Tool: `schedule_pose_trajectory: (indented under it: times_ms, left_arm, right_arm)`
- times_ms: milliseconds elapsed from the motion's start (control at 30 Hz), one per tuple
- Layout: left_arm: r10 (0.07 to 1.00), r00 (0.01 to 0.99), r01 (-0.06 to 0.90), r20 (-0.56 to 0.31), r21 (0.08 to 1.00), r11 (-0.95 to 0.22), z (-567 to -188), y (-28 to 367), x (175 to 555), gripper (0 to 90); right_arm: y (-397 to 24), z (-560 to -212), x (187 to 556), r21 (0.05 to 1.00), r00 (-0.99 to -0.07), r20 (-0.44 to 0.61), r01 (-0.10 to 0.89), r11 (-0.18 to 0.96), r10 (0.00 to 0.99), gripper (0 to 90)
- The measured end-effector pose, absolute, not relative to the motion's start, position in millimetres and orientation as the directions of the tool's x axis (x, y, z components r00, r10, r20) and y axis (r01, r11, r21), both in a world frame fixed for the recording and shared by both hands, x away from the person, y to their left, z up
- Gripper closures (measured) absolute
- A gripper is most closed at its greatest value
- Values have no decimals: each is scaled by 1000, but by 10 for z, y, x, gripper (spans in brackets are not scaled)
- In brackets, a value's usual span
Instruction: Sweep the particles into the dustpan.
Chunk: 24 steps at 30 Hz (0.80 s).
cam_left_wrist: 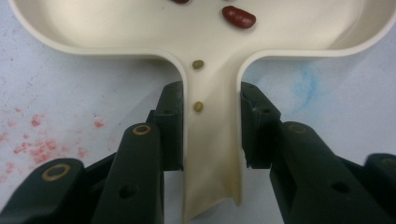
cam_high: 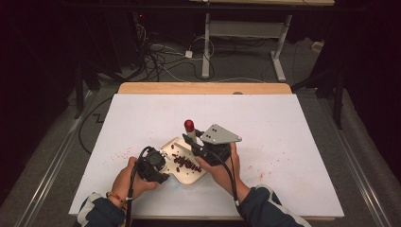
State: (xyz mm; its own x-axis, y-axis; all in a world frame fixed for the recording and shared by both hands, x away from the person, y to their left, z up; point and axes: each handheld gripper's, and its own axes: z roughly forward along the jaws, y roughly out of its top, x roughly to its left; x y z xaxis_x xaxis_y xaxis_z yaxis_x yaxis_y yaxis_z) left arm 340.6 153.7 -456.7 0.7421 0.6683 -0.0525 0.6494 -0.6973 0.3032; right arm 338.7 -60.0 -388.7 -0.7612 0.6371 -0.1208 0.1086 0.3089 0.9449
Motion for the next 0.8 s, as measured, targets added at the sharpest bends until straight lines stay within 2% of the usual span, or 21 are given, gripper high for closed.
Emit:
schedule_pose_trajectory:
  times_ms: [133, 200, 633, 800]
  left_arm:
    - [665, 746, 646, -48, 300, -703, -4564, 1536, 3403, 637]
    - [665, 745, 646, -49, 302, -701, -4564, 1539, 3402, 637]
    - [661, 748, 642, -54, 308, -702, -4571, 1568, 3398, 637]
    - [651, 758, 633, -48, 294, -716, -4557, 1579, 3394, 638]
  right_arm:
    - [-571, -3848, 3317, 951, -787, -97, 107, 290, 609, 701]
    - [-545, -3842, 3283, 947, -788, -123, 89, 308, 604, 700]
    - [-935, -3615, 3355, 971, -752, -113, 55, 232, 649, 700]
    - [-1058, -3563, 3401, 970, -715, -138, 42, 239, 686, 700]
